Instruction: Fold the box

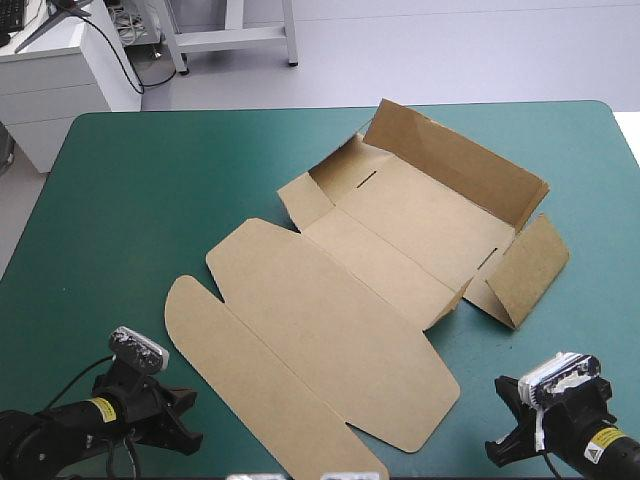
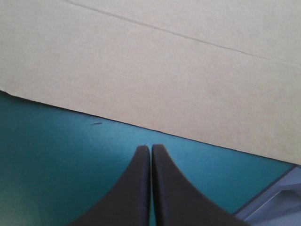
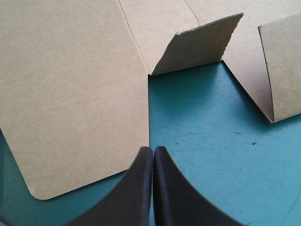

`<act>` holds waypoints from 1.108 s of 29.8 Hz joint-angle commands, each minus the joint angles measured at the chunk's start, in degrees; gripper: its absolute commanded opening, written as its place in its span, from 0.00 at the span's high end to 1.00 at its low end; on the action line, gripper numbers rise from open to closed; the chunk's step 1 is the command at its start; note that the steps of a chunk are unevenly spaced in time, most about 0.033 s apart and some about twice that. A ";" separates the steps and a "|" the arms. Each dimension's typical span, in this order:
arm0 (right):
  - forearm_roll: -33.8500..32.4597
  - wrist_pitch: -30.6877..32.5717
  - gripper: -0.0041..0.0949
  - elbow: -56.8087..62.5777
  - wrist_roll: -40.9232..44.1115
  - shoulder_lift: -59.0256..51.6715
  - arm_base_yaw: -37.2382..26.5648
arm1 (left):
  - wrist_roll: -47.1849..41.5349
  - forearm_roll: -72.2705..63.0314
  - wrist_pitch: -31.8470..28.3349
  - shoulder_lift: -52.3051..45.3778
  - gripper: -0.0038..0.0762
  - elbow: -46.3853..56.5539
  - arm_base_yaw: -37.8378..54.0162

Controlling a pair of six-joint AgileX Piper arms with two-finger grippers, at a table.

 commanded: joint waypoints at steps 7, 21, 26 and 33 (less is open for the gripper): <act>1.08 -3.19 0.97 -1.51 -0.52 0.50 -0.08 | 0.08 -1.70 -2.42 0.14 0.96 -1.37 0.04; 1.08 -3.11 0.82 -1.51 -0.52 0.50 -0.08 | 0.08 -1.70 -2.42 0.14 0.96 -1.37 0.04; 1.08 -2.91 0.42 -1.51 0.49 0.50 -0.08 | 0.08 -1.70 -2.42 0.14 0.96 -1.37 0.04; 1.08 -2.89 0.08 -1.61 11.19 0.50 -0.08 | 0.08 -1.70 -2.42 0.14 0.96 -1.37 0.04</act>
